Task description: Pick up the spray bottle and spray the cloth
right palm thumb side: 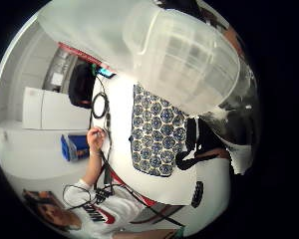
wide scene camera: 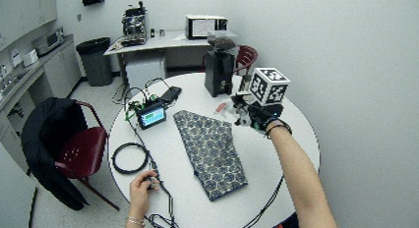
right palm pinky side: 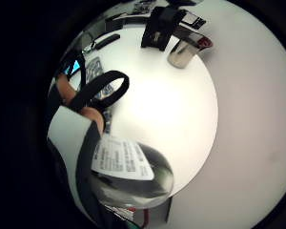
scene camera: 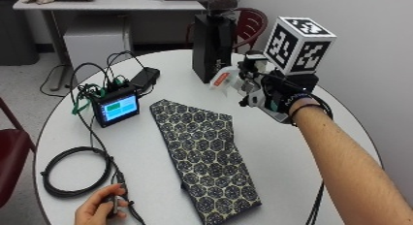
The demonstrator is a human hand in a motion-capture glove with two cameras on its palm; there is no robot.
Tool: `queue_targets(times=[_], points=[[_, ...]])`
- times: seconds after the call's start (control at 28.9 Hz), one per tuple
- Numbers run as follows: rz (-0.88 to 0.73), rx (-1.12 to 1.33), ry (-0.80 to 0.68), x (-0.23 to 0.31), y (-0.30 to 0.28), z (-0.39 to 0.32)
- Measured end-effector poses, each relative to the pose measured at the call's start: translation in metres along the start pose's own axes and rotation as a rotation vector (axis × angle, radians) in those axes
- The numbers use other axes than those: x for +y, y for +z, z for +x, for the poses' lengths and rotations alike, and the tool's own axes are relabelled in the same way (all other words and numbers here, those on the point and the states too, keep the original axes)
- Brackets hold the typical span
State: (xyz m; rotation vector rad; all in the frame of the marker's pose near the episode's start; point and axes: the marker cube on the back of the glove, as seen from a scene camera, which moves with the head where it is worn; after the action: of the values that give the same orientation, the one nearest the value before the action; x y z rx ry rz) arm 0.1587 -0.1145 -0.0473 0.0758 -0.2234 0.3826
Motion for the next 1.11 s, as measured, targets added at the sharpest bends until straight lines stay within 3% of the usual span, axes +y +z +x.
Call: queue_targets(times=[0.31, 0.55, 0.79, 1.0, 1.11], points=[[-0.035, -0.120, -0.001, 0.006, 0.040, 0.003], [0.009, -0.092, -0.018, -0.003, -0.002, -0.007], [-0.124, -0.099, 0.000, 0.011, 0.050, 0.000], [-0.011, -0.066, 0.019, 0.000, -0.010, 0.000], [-0.015, -0.049, 0.037, 0.002, -0.009, 0.001]])
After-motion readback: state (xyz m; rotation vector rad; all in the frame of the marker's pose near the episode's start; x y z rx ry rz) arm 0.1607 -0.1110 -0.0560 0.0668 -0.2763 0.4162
